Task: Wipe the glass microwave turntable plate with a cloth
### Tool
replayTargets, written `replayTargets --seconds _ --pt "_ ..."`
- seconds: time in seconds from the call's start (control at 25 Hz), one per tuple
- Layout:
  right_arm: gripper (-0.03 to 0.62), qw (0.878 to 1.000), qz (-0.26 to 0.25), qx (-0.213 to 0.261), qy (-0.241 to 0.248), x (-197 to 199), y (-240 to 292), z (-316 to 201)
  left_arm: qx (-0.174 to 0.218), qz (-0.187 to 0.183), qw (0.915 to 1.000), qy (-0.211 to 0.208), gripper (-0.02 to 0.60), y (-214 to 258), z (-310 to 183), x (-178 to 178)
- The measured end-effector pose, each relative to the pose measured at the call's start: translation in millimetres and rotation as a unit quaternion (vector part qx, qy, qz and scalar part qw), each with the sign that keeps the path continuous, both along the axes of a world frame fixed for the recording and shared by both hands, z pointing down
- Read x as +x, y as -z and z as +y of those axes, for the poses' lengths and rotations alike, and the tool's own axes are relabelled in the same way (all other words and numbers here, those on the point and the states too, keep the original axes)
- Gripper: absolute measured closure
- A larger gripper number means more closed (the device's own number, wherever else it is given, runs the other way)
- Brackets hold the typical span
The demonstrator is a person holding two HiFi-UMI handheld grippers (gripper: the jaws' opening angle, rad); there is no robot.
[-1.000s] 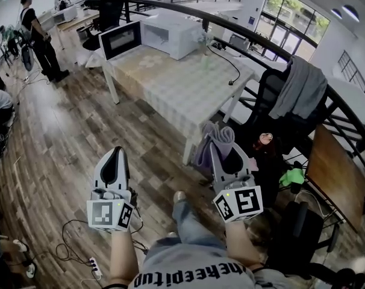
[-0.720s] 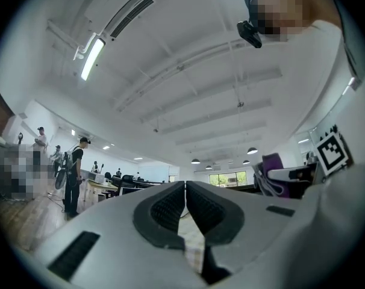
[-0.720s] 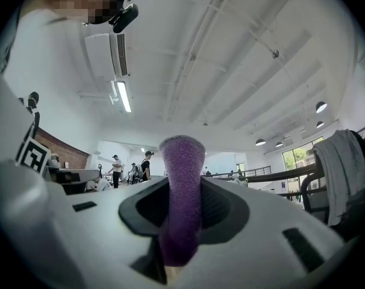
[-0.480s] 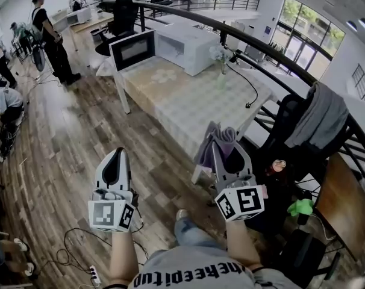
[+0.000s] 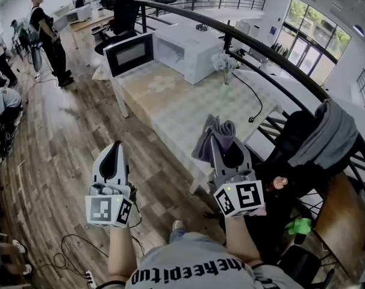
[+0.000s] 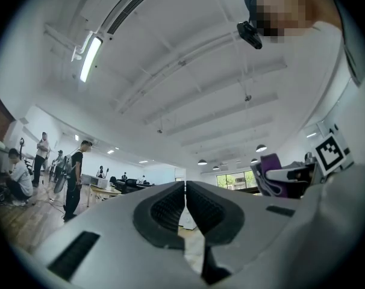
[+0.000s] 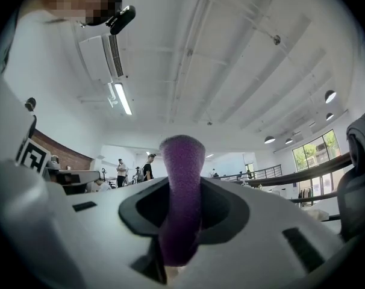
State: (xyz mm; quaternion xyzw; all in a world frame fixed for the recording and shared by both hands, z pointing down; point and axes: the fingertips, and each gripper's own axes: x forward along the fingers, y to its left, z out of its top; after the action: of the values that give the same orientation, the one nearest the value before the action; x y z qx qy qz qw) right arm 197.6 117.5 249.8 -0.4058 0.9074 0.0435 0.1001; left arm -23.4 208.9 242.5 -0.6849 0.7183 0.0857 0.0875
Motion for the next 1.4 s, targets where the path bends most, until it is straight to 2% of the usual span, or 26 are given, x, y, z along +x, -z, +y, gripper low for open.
replayTargets --seconds 0.16,0.48,0.76,1.16,1.4 --pt "0.484 1.000 -0.002 0.003 0.008 -4.4 0.0 -29.4 0.006 -0.002 1.0000 0.003 0.571 -0.1 -25.8 0.7" --pt "0.482 1.000 -0.008 -0.009 0.023 -14.5 -7.5 -65.0 -0.007 -0.001 0.9998 0.019 0.571 -8.4 -54.1 -8.3" --pt "0.482 0.999 -0.019 -0.023 0.014 -28.9 -19.5 -96.2 -0.010 -0.005 0.9999 0.012 0.571 -14.8 -85.2 -26.1" --pt "0.482 1.000 -0.008 -0.029 -0.008 -81.3 -26.4 -154.6 -0.013 0.004 0.9997 -0.019 0.571 -25.5 -156.6 -78.5" --pt "0.484 0.999 -0.004 -0.023 -0.034 -115.0 -19.7 -195.1 -0.007 -0.005 0.9989 -0.046 0.571 -18.6 -208.4 -115.7"
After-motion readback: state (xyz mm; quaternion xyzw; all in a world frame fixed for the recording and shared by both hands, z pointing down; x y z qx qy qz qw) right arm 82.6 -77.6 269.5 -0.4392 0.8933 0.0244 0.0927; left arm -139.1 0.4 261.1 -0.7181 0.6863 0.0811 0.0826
